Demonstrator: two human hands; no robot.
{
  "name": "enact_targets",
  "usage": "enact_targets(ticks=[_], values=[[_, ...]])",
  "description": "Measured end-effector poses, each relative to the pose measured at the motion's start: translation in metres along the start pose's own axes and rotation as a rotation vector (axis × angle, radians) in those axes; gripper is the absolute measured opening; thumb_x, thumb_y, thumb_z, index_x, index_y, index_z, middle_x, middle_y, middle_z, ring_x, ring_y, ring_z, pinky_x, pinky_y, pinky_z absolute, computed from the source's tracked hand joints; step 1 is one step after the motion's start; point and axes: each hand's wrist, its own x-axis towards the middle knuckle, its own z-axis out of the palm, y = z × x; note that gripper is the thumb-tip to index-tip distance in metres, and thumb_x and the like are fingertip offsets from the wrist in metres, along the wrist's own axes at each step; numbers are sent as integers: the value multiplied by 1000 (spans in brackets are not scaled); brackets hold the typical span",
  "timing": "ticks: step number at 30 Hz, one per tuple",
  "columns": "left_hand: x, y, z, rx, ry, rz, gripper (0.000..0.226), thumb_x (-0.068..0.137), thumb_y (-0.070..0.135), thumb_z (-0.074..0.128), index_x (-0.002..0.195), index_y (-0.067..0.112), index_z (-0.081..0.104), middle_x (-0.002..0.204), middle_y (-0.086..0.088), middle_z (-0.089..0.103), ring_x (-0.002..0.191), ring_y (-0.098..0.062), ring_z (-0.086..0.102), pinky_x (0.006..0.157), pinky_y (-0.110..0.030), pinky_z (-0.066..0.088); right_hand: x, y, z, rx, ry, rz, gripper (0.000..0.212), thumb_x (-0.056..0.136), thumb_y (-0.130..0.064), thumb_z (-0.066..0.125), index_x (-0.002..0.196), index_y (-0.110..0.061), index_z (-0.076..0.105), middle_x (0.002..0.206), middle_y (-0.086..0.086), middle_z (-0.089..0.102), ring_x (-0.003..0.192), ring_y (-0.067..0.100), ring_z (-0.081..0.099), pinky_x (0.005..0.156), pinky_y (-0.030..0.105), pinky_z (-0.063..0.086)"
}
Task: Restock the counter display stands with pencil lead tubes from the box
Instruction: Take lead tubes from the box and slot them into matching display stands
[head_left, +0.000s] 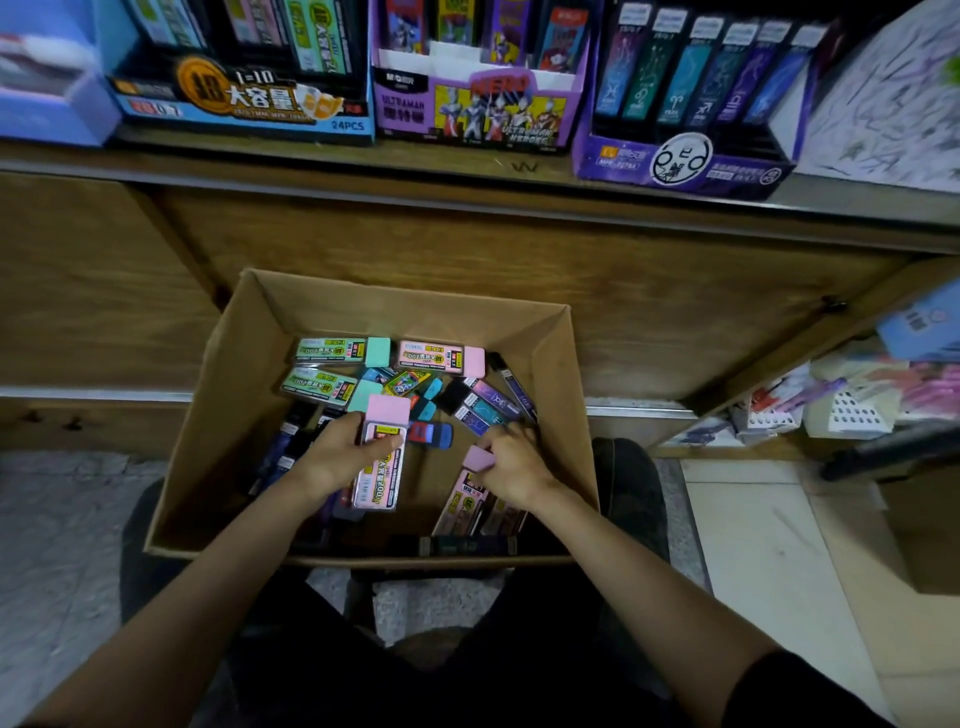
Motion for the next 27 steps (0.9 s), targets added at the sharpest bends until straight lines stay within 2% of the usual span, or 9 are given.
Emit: enact_targets(ticks=[4, 6, 9, 11, 14, 17, 22, 24, 27], values=[[-4, 9, -2, -167, 39, -8, 25, 85, 14, 66, 110, 10, 61, 98, -7, 68, 83, -16, 65, 68, -26, 50, -12, -4, -1, 354, -26, -53, 35, 80, -4, 68, 106, -17, 50, 112, 5, 56, 109, 22, 54, 88, 32, 47], [-7, 15, -3, -206, 67, -1, 22, 88, 13, 63, 110, 14, 59, 101, -8, 67, 87, -18, 64, 76, -31, 50, -18, -8, 3, 442, -23, -95, 35, 82, 1, 64, 110, -14, 51, 109, -2, 57, 108, 17, 57, 84, 23, 47], [-13, 26, -9, -210, 100, 35, 22, 91, 10, 58, 113, 10, 55, 102, -10, 64, 92, -22, 61, 81, -33, 47, -19, -16, -6, 530, 61, -174, 34, 82, 5, 63, 109, -12, 54, 107, -3, 58, 106, 15, 56, 91, 24, 45], [-18, 37, -15, -217, 130, 59, 22, 91, 7, 56, 113, 5, 55, 100, -12, 63, 92, -25, 60, 80, -33, 47, -17, -24, -24, 569, 110, -199, 38, 82, 7, 60, 106, -22, 54, 109, -3, 60, 106, 13, 57, 91, 23, 44], [-27, 59, -29, -200, 157, 122, 23, 92, 4, 55, 114, 0, 55, 100, -15, 64, 90, -25, 60, 83, -37, 47, -20, -41, -60, 590, 149, -250, 44, 84, 7, 57, 106, -30, 54, 110, -12, 60, 99, -6, 58, 81, 6, 43], [-35, 86, -45, -172, 151, 194, 19, 92, 7, 55, 110, 8, 56, 101, -13, 66, 90, -24, 64, 84, -39, 50, -28, -63, -105, 602, 190, -328, 53, 86, 3, 59, 102, -47, 53, 103, -28, 59, 96, -12, 56, 80, 7, 46], [-41, 132, -74, -202, 208, 331, 11, 90, 7, 57, 99, 12, 60, 85, 2, 67, 69, 2, 66, 58, -11, 49, -36, -105, -172, 663, 333, -433, 41, 82, 0, 66, 98, -35, 51, 101, -6, 66, 90, 9, 64, 75, 19, 52], [-45, 149, -86, -207, 224, 367, 9, 89, 13, 59, 93, 21, 60, 86, 3, 67, 73, -2, 67, 56, -10, 48, -39, -123, -197, 645, 378, -477, 31, 82, -4, 67, 90, -32, 54, 93, -10, 67, 84, 0, 65, 70, 13, 51], [-49, 172, -104, -234, 238, 415, 10, 89, 19, 59, 93, 28, 60, 82, 7, 71, 78, -9, 68, 64, -25, 54, -42, -152, -234, 643, 433, -541, 29, 82, -6, 68, 88, -31, 55, 90, -12, 66, 81, -4, 65, 71, 13, 52]])
